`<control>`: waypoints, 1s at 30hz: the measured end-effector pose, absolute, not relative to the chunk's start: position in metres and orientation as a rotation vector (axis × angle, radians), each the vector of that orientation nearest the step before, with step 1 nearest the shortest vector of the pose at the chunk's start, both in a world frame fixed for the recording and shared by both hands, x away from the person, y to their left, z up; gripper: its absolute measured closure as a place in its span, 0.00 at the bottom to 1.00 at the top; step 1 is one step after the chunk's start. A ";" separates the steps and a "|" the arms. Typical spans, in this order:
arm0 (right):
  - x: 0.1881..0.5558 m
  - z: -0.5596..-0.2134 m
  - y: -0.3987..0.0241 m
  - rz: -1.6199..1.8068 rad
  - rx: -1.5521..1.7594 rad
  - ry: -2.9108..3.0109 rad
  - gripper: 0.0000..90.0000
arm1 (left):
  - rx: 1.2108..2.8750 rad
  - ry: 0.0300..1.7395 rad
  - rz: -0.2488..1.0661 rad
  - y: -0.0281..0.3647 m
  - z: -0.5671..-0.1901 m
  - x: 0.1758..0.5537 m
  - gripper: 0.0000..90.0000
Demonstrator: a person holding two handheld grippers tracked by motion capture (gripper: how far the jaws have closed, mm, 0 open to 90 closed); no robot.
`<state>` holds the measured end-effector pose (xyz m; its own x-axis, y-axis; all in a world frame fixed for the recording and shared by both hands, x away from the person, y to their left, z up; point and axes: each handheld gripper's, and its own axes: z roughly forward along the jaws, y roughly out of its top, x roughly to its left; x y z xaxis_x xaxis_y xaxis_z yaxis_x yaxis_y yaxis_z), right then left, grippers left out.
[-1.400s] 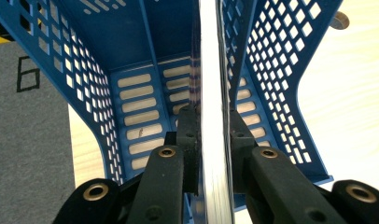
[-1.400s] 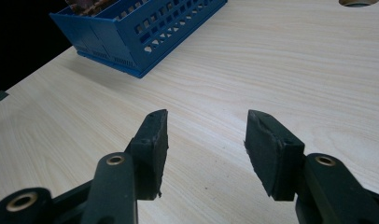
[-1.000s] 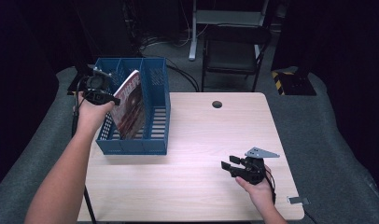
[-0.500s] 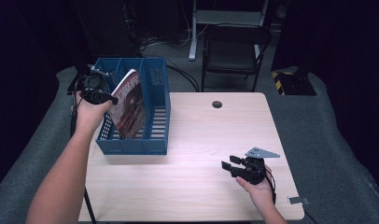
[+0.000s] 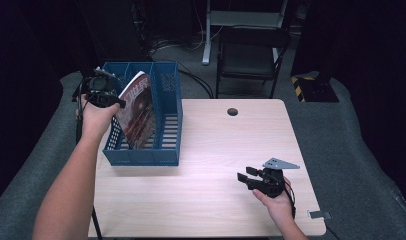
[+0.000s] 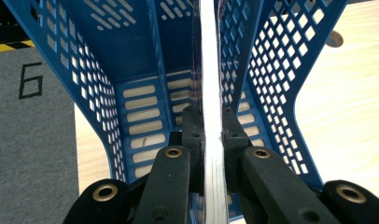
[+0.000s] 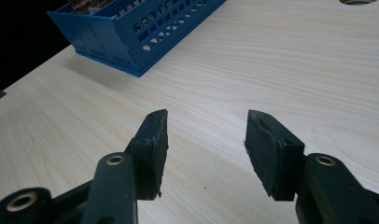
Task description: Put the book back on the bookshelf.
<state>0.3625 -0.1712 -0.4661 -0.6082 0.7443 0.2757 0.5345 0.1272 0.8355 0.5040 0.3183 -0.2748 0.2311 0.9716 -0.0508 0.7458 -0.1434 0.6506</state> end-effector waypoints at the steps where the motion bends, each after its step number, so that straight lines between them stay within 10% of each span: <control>1: 0.362 -0.466 -0.171 1.478 1.268 2.191 0.54 | 1.949 1.570 0.531 0.319 -0.273 0.505 0.94; 30: 0.362 -0.467 -0.176 1.489 1.281 2.181 0.54 | 1.812 1.651 0.608 0.317 -0.281 0.533 0.94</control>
<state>0.3616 -0.1763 -0.4669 -0.6019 0.7458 0.2855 0.5373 0.1138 0.8357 0.5334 0.3169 -0.2809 0.1185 0.9909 -0.0644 0.7128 -0.0397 0.7003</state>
